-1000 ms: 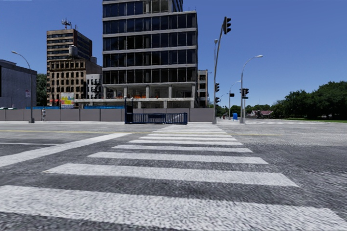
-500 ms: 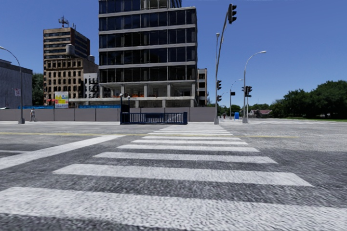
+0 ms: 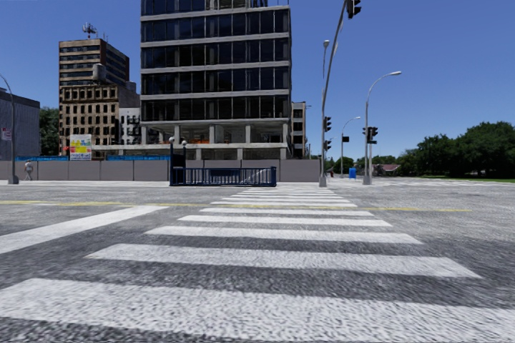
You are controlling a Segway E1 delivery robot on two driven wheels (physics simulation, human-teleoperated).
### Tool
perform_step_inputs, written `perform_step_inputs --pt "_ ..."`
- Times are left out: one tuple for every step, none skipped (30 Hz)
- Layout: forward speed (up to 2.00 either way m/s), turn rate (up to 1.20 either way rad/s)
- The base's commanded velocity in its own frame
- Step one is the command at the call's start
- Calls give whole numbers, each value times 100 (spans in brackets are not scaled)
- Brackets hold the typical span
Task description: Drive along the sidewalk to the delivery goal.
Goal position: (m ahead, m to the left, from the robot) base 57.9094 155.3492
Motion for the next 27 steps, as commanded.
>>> perform_step_inputs --pt "200 -2" --pt "200 -17" --pt "200 -25" --pt "200 -28" --pt "200 -28" --pt "200 -28" --pt "200 -28" --pt "200 -29" --pt "200 -29" --pt "200 -29" --pt "200 -29" --pt "200 -29" --pt "200 -29" --pt "200 -29" --pt "200 -29" --pt "200 -29" --pt "200 -27" --pt "200 -12" --pt "200 0" --pt "200 0" --pt "200 0" --pt "200 0" --pt "200 0" --pt "200 0" --pt "200 0" --pt "200 0" --pt "200 0"
